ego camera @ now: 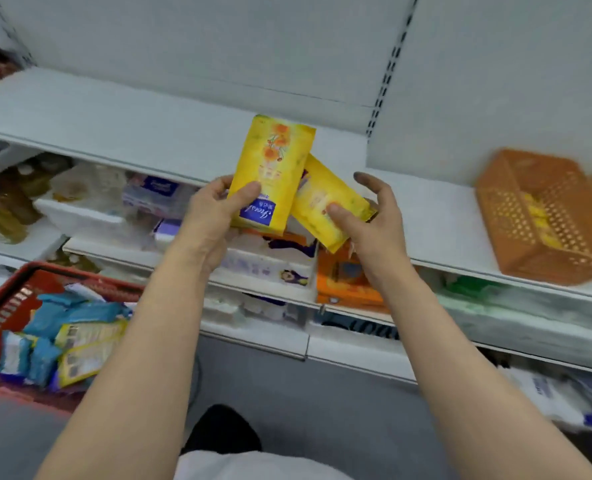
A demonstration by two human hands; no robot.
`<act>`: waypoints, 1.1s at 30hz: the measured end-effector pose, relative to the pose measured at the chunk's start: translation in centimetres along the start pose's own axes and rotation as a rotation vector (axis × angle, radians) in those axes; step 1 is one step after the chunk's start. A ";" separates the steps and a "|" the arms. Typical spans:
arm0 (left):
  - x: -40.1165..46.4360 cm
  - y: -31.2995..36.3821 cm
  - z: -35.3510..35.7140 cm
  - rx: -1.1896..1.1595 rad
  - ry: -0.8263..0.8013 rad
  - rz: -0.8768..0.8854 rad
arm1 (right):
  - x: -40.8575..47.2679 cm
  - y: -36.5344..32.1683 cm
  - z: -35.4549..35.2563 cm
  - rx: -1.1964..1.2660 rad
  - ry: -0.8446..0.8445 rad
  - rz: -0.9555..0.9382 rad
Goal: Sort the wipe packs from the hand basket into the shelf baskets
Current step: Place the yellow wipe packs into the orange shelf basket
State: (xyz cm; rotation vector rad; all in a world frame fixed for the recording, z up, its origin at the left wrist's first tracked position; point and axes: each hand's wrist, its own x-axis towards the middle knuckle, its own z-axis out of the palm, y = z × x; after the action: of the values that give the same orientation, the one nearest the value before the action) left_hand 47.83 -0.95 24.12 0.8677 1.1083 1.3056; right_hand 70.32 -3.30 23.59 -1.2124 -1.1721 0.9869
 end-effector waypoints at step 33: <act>18.4 -10.2 41.9 0.150 -0.289 -0.179 | 15.3 2.8 -42.4 -0.817 -0.073 0.631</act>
State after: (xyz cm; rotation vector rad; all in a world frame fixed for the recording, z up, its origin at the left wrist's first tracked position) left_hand 89.54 20.47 23.75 1.0084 1.0363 0.9260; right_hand 114.69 5.26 23.71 -2.3110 -1.3279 1.0282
